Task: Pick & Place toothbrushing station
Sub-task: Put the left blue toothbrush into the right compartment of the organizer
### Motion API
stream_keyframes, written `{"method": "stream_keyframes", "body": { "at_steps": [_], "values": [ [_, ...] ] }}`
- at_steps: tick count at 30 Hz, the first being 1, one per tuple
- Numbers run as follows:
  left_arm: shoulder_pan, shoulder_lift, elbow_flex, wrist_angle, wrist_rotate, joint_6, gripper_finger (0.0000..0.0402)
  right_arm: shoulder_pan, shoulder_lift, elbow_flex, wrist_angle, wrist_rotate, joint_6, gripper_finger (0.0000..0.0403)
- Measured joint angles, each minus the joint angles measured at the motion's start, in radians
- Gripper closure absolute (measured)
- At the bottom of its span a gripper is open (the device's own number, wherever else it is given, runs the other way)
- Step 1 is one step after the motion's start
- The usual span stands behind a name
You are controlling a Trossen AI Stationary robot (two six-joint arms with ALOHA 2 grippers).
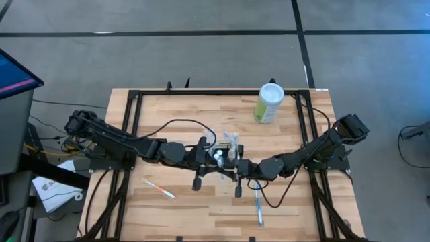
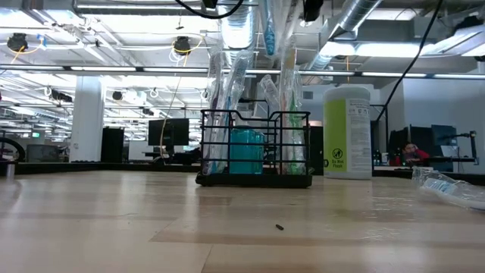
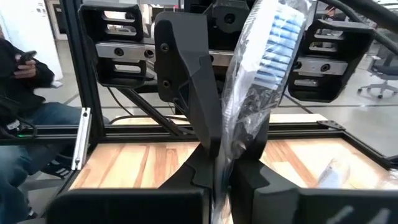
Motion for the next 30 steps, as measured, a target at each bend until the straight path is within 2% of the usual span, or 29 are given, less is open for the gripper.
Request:
{"method": "stream_keyframes", "body": {
  "at_steps": [4,9,17,22,26,30],
  "values": [
    [0.0,-0.014,-0.001,-0.015,0.0,0.0,0.034,0.019,-0.012,0.0,-0.016,0.061,-0.019,0.0391],
    [-0.007,-0.047,0.0,-0.034,-0.023,0.0,0.034,0.04,-0.03,-0.022,-0.011,0.075,-0.027,0.0391],
    [-0.018,-0.085,-0.002,-0.084,-0.018,-0.006,0.034,0.079,-0.053,-0.042,-0.017,0.265,-0.075,0.0391],
    [-0.019,-0.085,-0.002,-0.103,-0.013,-0.011,0.034,0.083,-0.053,-0.05,-0.014,0.3,-0.093,0.0391],
    [-0.028,-0.085,-0.002,-0.148,-0.01,-0.052,0.034,0.073,-0.064,-0.137,0.082,0.346,-0.096,0.0391],
    [-0.054,-0.085,-0.002,-0.163,-0.01,-0.054,0.034,0.058,-0.08,-0.24,0.281,0.341,-0.117,0.0391]
  ]
}}
